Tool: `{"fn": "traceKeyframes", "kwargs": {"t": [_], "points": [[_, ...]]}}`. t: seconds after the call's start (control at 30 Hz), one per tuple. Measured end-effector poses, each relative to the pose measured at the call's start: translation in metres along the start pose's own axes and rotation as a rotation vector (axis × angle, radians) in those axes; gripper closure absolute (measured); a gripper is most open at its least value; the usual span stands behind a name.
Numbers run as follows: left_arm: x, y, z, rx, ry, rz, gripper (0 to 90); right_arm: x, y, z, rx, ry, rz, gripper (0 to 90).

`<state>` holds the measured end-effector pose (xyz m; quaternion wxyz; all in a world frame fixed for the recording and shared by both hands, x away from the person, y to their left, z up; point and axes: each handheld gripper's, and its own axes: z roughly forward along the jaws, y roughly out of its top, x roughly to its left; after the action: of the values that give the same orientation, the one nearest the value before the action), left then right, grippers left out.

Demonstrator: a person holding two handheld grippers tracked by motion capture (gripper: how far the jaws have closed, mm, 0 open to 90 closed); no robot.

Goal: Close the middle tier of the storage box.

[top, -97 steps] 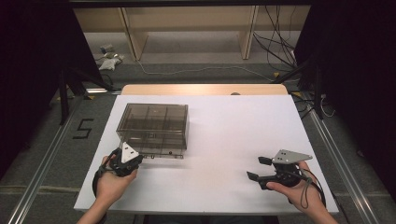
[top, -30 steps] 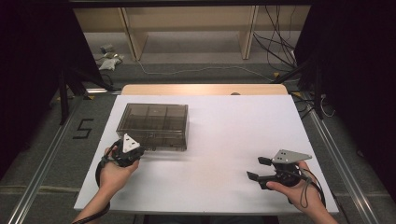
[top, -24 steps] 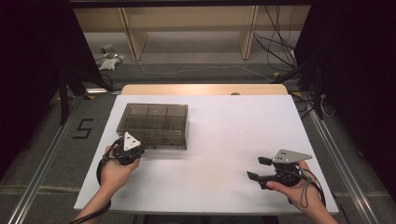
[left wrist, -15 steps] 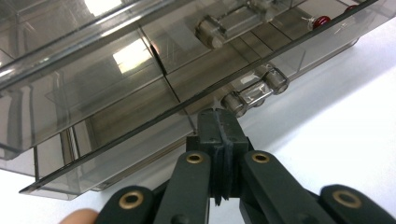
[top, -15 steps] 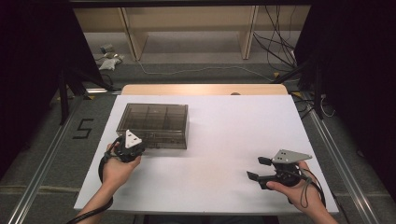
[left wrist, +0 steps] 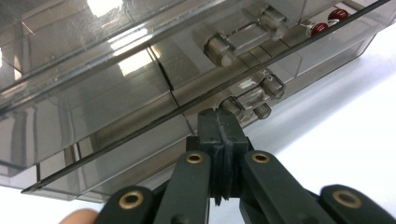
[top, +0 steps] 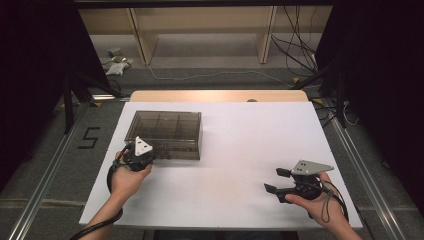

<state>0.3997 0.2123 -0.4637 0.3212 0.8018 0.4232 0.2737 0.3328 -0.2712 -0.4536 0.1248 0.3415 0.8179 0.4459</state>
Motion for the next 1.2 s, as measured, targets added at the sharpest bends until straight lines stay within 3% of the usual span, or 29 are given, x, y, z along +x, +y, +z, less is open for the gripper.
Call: {"fn": "traceKeyframes", "kwargs": {"t": [0.73, 1.2], "points": [[-0.001, 0.003, 0.003, -0.018, 0.016, -0.003, 89.9, 0.0, 0.0, -0.001, 0.0, -0.001, 0.002, 26.7], [-0.002, 0.0, -0.014, -0.039, 0.006, -0.009, 82.6, 0.0, 0.0, -0.001, -0.004, 0.0, -0.003, 26.8]]}}
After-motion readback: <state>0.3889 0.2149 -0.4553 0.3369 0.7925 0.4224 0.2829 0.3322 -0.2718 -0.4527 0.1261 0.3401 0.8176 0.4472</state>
